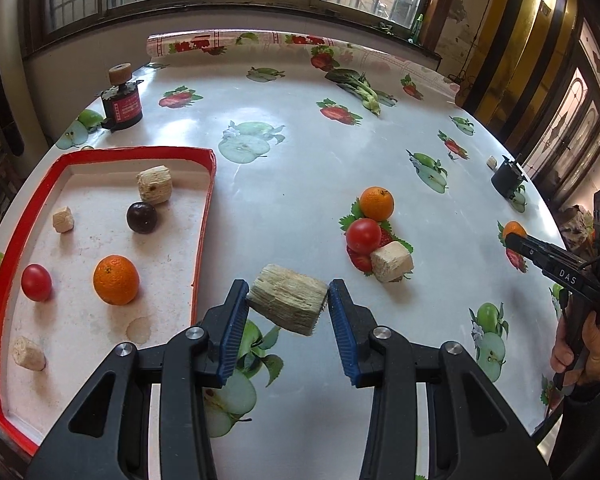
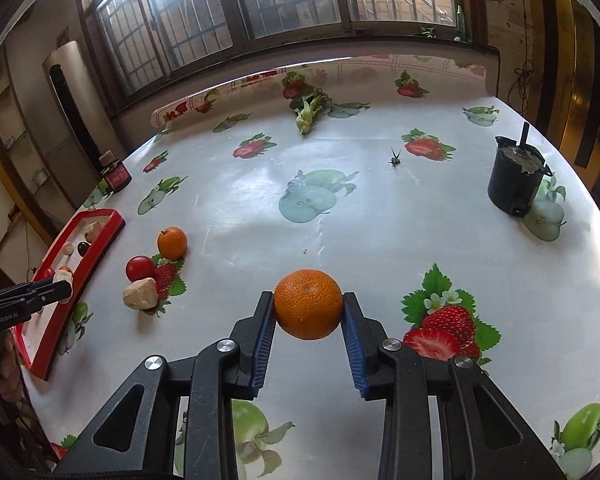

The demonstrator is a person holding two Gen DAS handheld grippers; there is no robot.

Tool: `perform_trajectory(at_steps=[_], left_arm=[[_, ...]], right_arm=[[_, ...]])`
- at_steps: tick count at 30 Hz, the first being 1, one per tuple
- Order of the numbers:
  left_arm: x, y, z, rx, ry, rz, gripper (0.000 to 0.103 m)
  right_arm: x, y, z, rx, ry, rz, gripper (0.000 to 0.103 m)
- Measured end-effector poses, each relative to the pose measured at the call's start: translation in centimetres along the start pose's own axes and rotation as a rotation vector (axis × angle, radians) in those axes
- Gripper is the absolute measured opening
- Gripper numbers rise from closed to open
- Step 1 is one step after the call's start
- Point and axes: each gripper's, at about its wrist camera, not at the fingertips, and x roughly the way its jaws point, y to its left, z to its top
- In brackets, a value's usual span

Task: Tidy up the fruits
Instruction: 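Carry the cork cylinder and orange in both grippers over the red tray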

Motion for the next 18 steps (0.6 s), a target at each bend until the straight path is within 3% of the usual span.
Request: perform_trajectory(at_steps=[18], left_arm=[[-4.1,4.0,-2.5,-0.071,-0.046,0.062,0.039]], right_arm=[[0.0,7.7,-0.7,-0.113,0.021,0.11,0.034]])
